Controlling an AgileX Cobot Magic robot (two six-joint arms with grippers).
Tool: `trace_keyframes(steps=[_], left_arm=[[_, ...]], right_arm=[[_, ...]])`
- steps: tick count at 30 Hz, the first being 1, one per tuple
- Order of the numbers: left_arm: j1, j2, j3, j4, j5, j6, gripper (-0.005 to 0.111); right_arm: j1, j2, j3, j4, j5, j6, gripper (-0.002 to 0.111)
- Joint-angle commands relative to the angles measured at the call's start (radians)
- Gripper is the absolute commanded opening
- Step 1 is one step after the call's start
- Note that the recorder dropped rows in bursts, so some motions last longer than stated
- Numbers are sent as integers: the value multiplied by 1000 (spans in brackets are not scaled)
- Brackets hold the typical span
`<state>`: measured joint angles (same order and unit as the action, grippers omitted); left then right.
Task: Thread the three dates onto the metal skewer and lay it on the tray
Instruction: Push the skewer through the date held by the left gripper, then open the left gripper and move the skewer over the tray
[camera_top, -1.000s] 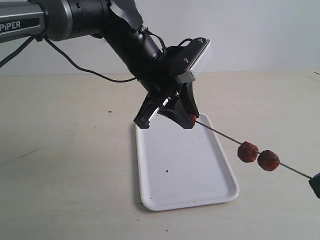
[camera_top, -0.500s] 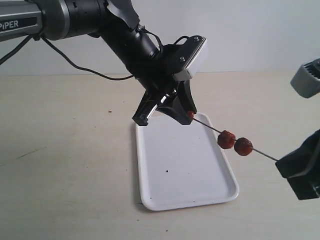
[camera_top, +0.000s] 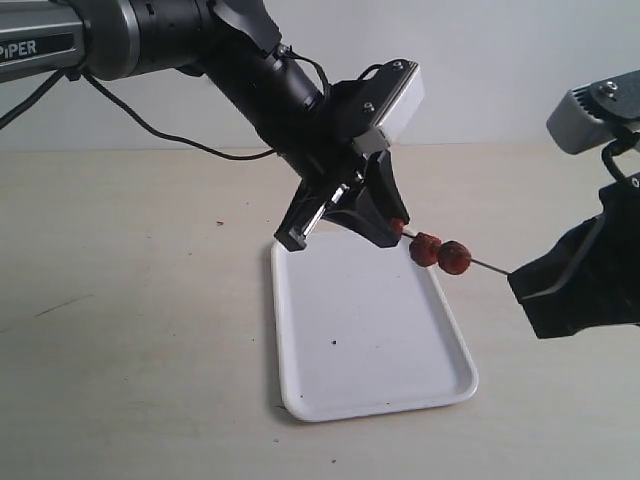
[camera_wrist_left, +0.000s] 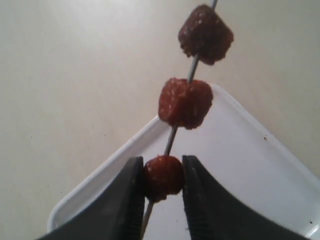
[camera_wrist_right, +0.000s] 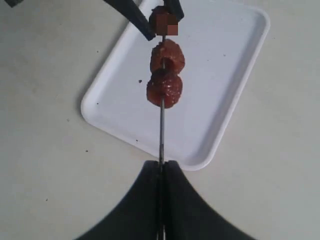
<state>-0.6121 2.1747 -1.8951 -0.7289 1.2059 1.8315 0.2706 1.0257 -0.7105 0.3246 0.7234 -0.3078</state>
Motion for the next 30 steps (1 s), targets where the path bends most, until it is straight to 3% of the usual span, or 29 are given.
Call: trace_keyframes(steps=[1,13,20,30], left_arm=[[-9,-13,-1,-56,15,-3,27],[-9,-13,-1,-69,15,-11,28],[-9,-13,-1,-104,15,-86,51],[9,-52,-1,-92,15,-175,51]], right_arm=[[-3,21,-7,17,-49,-15,0],[-3,29,-60,17,-48,-13,0],[-3,47,-62,17,-30,-13,0],[-3,47,-62,-100,-48,120,0]])
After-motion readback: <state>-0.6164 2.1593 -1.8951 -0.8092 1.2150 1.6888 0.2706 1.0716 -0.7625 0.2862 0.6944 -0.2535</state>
